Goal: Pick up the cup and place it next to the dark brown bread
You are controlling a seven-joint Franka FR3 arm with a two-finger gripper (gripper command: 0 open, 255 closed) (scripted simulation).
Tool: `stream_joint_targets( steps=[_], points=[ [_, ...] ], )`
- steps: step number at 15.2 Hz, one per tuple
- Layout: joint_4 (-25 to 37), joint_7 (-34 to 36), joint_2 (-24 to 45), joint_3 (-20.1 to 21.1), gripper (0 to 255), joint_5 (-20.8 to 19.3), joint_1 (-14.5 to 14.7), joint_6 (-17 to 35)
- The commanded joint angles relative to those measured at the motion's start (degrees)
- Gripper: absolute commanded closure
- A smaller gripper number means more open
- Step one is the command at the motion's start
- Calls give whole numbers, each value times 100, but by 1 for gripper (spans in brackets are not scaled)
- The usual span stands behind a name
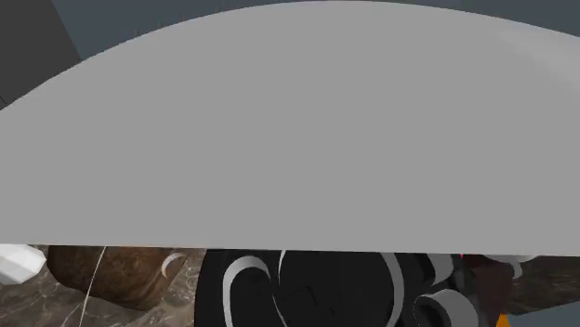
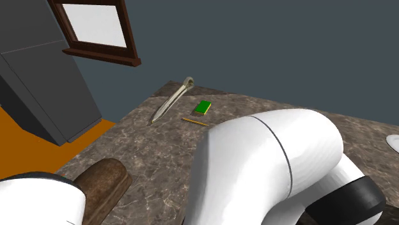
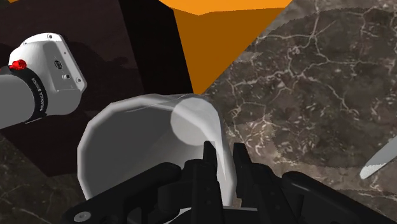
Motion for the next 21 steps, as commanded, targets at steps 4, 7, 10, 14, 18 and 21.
stream_joint_targets(
  steps=[4,7,10,14,18,21],
  points=[
    [-452,-53,-87,-11,255,56,8,390],
    [-711,-77,-122,-10,255,81,15,623],
    [-956,-93,-140,-3,255,97,23,854],
    [-1263,-100,-139,15,255,105,33,1161],
    [-1415,-99,-128,28,255,103,38,1323],
    [-1415,-99,-128,29,255,103,38,1323]
  ],
)
